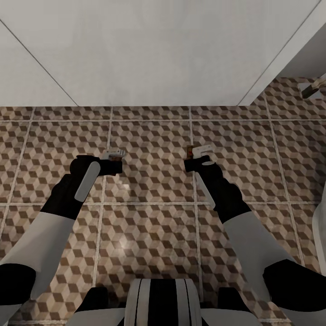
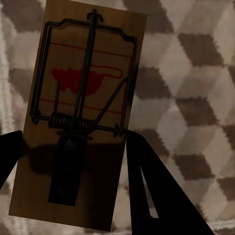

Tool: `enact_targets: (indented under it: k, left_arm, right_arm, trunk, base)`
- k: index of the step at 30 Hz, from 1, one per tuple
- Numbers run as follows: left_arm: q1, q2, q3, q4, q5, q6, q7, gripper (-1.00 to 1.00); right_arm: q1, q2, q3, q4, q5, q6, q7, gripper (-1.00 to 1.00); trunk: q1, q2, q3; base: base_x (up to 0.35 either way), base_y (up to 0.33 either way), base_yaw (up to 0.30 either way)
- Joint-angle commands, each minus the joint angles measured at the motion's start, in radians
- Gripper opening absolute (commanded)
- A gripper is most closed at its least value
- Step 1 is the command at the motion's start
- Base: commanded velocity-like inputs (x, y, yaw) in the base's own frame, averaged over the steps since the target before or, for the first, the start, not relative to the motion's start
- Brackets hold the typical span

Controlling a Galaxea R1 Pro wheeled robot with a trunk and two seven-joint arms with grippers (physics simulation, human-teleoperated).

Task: Take the four mousetraps from the cabinet in the bathroom and place them on the bathroom floor. Make sure all four end up on the same floor surface, and ensure that at least two of them are either under or directly next to the same bathroom sink.

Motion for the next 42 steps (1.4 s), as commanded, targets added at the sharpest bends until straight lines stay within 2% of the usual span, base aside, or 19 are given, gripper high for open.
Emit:
enact_targets:
  k: [1, 14, 42]
  left_arm:
    - [-0.001, 0.001, -0.003, -0.001, 0.007, 0.002, 0.01, -1.0]
    - [0.0, 0.0, -0.003, 0.0, 0.007, 0.002, 0.01, -1.0]
    - [0.0, 0.0, -0.003, -0.005, 0.007, 0.002, 0.01, -1.0]
  right_arm:
    - [-0.001, 0.0, 0.002, -0.001, -0.004, 0.005, -0.006, -1.0]
    - [0.001, -0.001, 0.002, -0.001, -0.004, 0.005, -0.006, -1.0]
    - [0.001, -0.001, 0.002, -0.001, -0.004, 0.006, -0.008, -1.0]
  trunk:
    - [0.0, 0.0, -0.001]
    - [0.0, 0.0, -0.001]
    - [0.0, 0.0, -0.001]
  base:
    - [0.021, 0.015, 0.0]
    - [0.128, 0.145, 0.0]
    - [0.084, 0.005, 0.0]
